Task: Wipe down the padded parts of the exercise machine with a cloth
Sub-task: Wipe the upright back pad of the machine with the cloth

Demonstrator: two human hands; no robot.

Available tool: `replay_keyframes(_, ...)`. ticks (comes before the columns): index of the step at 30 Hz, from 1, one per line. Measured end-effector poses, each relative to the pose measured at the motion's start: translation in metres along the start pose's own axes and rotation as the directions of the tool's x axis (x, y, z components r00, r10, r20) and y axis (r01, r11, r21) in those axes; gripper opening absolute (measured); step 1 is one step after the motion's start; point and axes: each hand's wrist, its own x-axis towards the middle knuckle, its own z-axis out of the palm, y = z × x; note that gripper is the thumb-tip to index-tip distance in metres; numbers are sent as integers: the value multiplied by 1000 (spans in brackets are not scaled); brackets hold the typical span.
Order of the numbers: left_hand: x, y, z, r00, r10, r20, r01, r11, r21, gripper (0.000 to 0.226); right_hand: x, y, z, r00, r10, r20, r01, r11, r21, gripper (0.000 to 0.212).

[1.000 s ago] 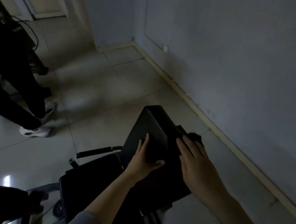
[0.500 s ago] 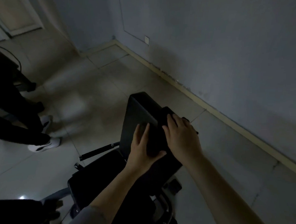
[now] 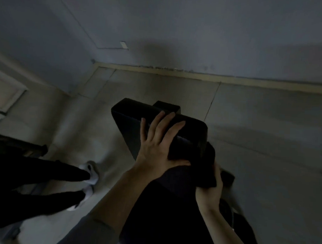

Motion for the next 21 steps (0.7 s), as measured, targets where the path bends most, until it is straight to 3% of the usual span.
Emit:
replay_keyframes(2,1,-1,4,1000,-3,-19,3,1000,-11,95,-5,38,-4,976,218,15,-218,975,42,41)
replay_keyframes(5,0,1,3,999,-3,-48,2,1000,-25,95,-4,75,-9,861,508,-27,-506,848,-160,31)
replay_keyframes(7,2,3,1,999,-9,-52,7,1000,-29,95,-3,65,-6,831,553,-56,-556,824,-109,29)
replay_keyframes(9,3,6,0,998,-8,-58,7,1000,-18,94,-3,31,-5,903,421,-83,-421,907,25,34)
replay_keyframes(12,2,7,-1,999,-18,-40,17,1000,-19,92,-1,-57,-3,986,78,-144,-44,974,223,25)
replay_keyframes(16,2,7,-3,999,-39,-32,38,999,-17,81,5,-111,12,939,-298,-175,319,942,108,35)
replay_keyframes(19,1,10,-7,998,-41,-41,38,995,-90,72,-3,-62,16,943,-291,-162,307,948,81,42)
replay_keyframes(21,3,21,1,990,-99,-95,86,987,-135,65,-13,-6,13,978,-105,-179,110,994,17,41)
